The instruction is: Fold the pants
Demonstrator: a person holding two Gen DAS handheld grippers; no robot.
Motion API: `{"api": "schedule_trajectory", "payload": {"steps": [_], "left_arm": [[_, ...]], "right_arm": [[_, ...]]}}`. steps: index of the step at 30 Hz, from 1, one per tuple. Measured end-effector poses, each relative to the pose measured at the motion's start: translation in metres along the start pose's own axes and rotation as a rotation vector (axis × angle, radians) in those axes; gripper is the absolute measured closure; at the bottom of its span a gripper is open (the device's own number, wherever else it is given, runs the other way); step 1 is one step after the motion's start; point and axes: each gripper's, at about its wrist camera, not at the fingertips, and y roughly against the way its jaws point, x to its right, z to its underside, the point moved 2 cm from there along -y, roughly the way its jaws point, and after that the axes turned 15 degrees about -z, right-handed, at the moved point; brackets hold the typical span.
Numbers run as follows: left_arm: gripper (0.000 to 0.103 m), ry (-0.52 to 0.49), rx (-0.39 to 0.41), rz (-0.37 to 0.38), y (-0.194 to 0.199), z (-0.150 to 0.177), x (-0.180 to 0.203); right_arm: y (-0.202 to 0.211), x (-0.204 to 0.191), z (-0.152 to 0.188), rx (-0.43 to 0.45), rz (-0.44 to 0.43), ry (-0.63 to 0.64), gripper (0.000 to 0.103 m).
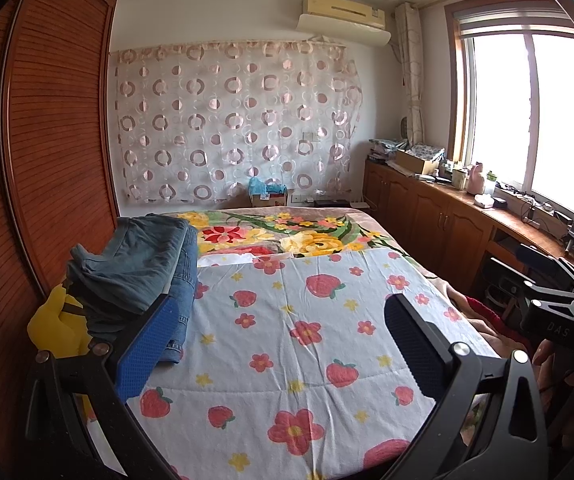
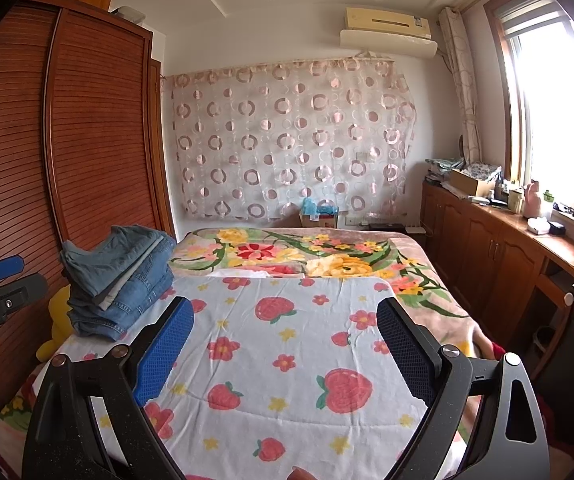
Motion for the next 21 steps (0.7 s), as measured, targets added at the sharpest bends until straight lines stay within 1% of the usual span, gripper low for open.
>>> {"api": "schedule_trajectory", "payload": {"steps": [21], "left_arm": [[0.0,-0.002,0.0,0.003,0.0004,0.0001,-0.0006]], "right_arm": [[0.0008,0.0018,0.0012,0.003,0.002,-0.002,0.009]]}}
